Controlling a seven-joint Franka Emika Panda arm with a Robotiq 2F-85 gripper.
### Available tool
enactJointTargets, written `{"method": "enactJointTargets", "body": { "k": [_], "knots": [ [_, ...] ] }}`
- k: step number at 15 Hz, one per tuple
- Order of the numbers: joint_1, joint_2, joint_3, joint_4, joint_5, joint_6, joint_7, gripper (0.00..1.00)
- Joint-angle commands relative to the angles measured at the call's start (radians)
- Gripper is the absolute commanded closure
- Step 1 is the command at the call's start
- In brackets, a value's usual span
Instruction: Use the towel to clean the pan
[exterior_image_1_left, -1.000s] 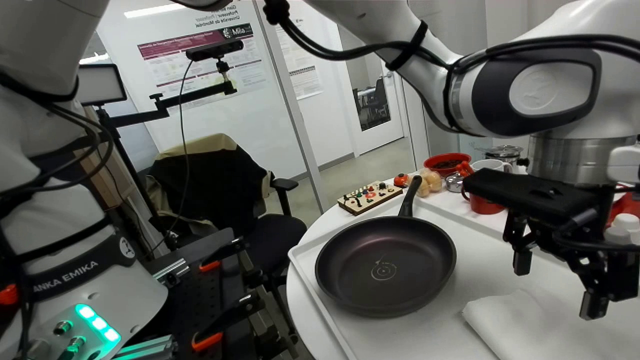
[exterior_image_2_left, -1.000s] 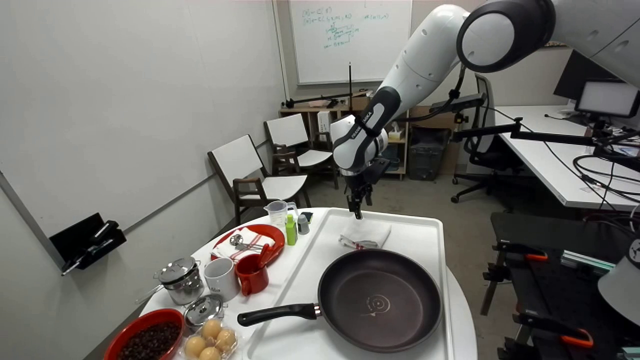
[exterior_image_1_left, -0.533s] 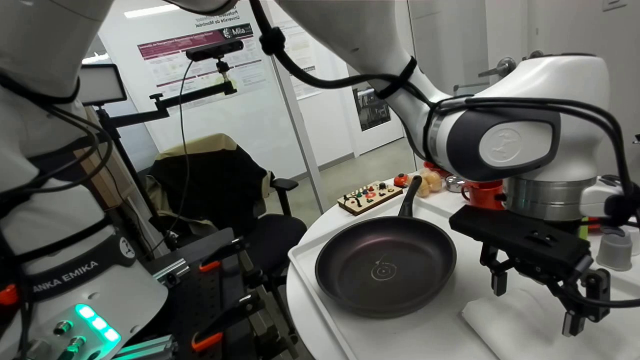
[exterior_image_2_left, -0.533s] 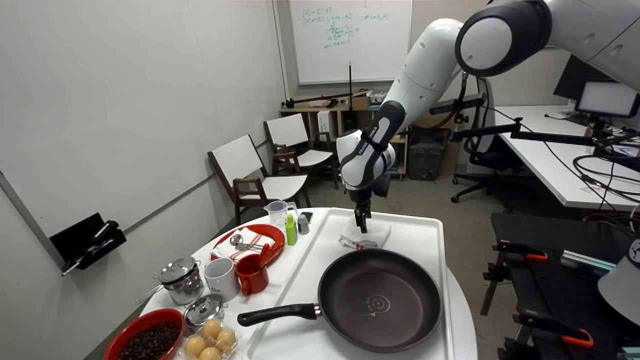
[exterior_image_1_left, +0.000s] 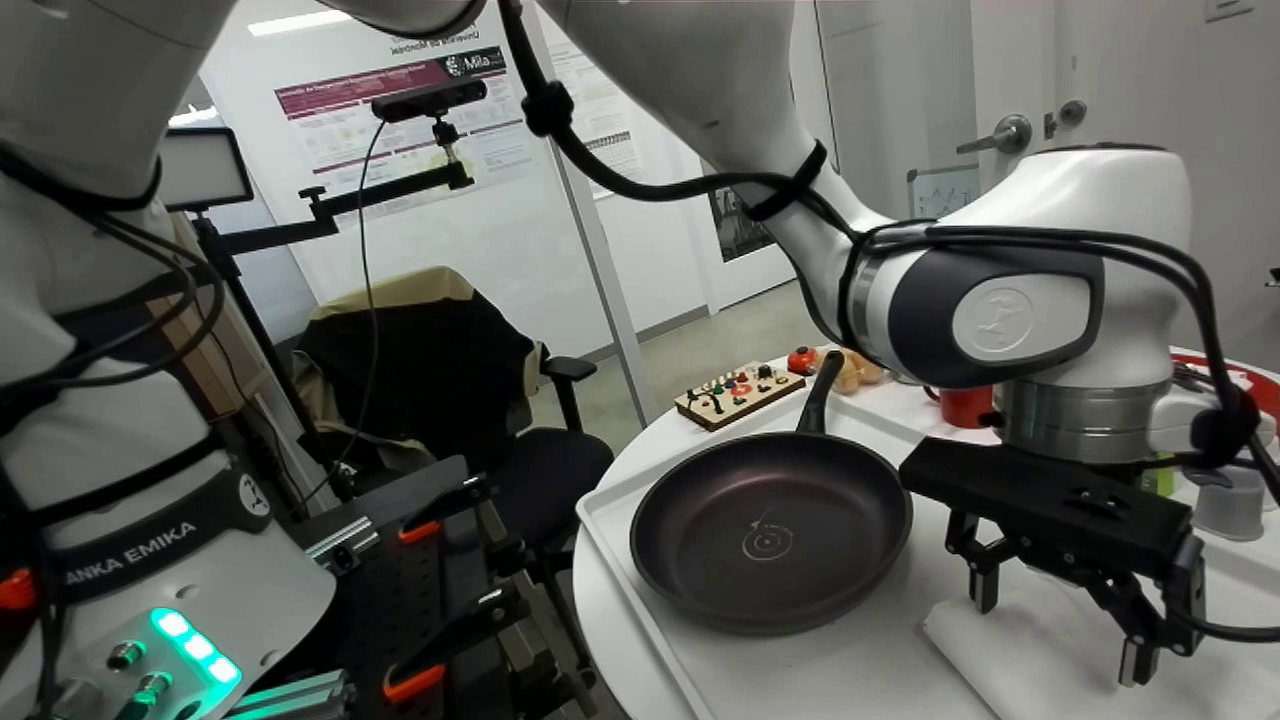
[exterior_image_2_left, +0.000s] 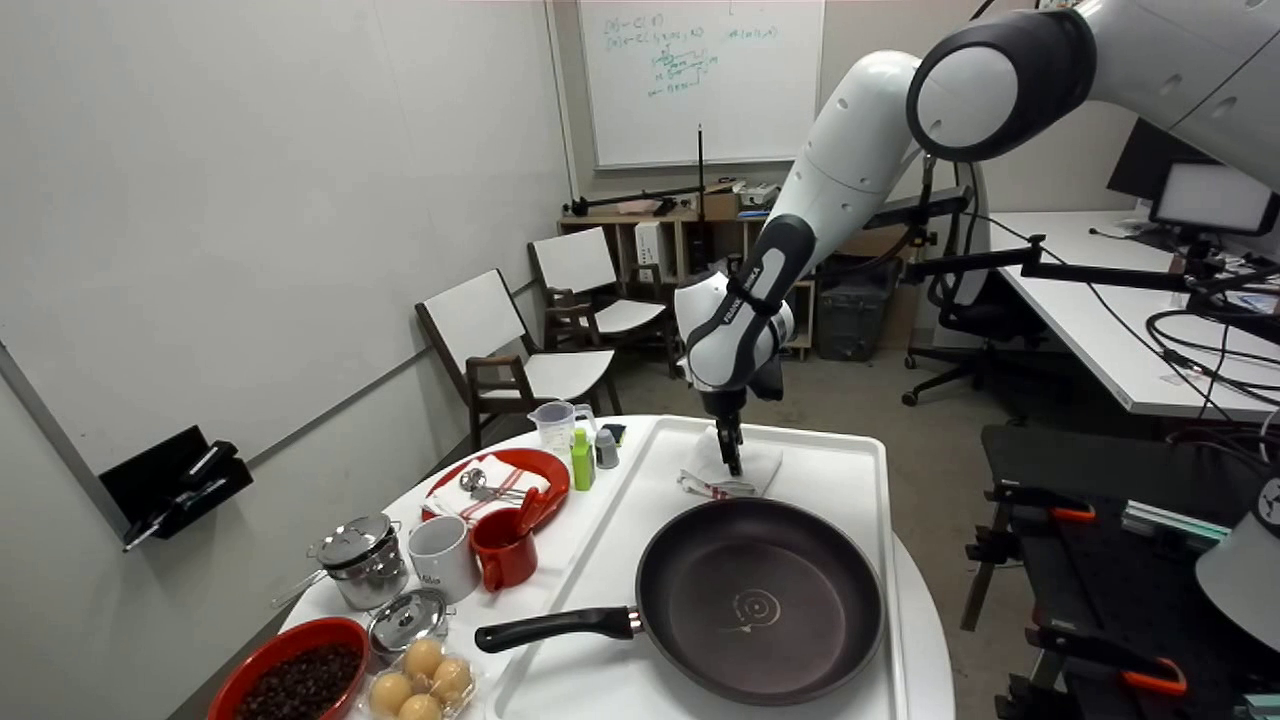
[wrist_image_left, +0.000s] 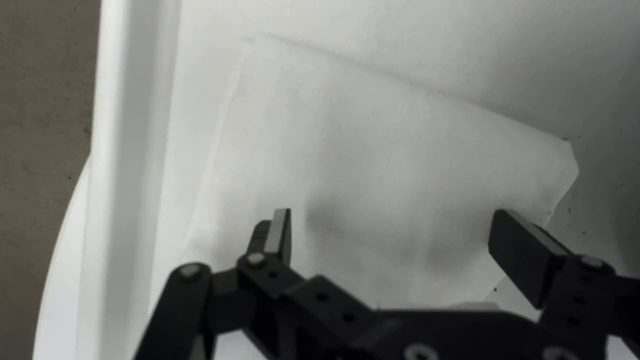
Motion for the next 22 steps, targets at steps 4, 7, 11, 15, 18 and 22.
{"method": "enactJointTargets", "body": {
  "k": [4,7,11,15,18,22],
  "knots": [
    [0.021,-0.03,0.012,-0.073,-0.055,0.103,0.005,0.0],
    [0.018,-0.035,0.019,-0.08,-0.05,0.103,0.007,0.0],
    [0.014,-0.029,0.022,-0.068,-0.045,0.091,0.01,0.0],
    [0.013,-0.005,0.019,-0.028,-0.042,0.044,0.013,0.0],
    [0.015,-0.025,0.024,-0.06,-0.046,0.069,0.008,0.0],
    [0.023,-0.033,0.027,-0.076,-0.048,0.082,0.011,0.0]
  ]
}}
